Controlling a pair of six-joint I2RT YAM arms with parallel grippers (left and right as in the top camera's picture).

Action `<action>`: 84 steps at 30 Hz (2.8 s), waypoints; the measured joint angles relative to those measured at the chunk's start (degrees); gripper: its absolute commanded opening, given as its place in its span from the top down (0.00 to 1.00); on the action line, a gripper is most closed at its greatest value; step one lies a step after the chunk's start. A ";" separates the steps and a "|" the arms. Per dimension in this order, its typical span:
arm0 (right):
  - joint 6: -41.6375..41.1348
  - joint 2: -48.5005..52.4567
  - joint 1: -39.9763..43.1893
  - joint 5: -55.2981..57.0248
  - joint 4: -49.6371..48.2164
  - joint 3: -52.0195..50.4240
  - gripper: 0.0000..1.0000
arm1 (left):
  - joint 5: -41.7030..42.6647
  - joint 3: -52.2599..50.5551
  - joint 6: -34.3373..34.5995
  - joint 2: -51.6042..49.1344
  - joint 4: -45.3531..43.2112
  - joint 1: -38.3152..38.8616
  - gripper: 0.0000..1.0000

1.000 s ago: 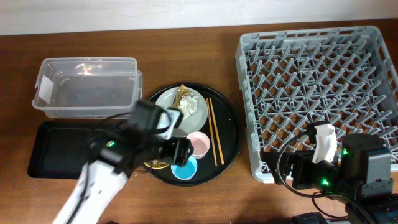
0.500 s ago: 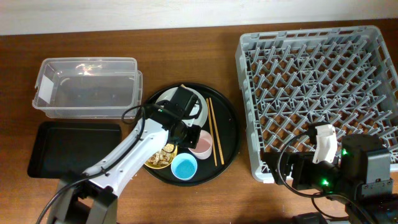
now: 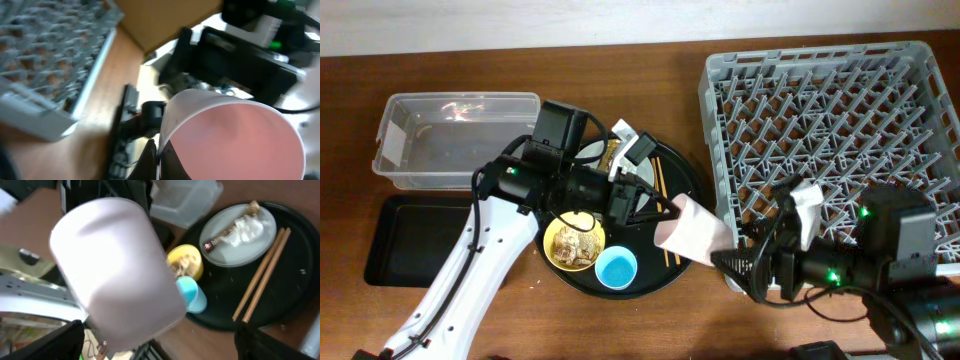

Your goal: Sort waste into correct bins and load items into the dishwasher rack

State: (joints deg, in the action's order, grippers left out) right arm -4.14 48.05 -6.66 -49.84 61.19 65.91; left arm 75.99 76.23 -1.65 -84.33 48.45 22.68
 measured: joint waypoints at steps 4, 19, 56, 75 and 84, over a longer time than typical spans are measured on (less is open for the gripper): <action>0.15 1.70 0.00 -8.72 -4.57 0.00 0.20 | 5.31 0.00 -0.59 -0.07 -0.98 -0.31 1.00; 0.17 2.91 -2.82 -14.80 -6.36 0.00 0.48 | 7.78 0.00 -0.96 -0.09 -3.74 -0.31 0.77; -10.08 34.67 12.74 40.81 13.86 6.21 0.24 | -46.75 0.02 1.88 -0.11 18.91 3.10 0.04; -8.96 1.46 12.74 32.33 25.86 12.94 0.12 | -73.59 -24.00 23.41 -0.52 -0.37 24.15 0.99; -8.96 1.55 12.74 32.33 25.92 12.94 0.12 | -69.72 -20.50 22.58 -0.42 3.32 24.15 1.00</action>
State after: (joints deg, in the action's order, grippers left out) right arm -13.10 49.60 6.09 -17.52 87.11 78.85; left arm 6.26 55.72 20.93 -84.75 51.77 46.83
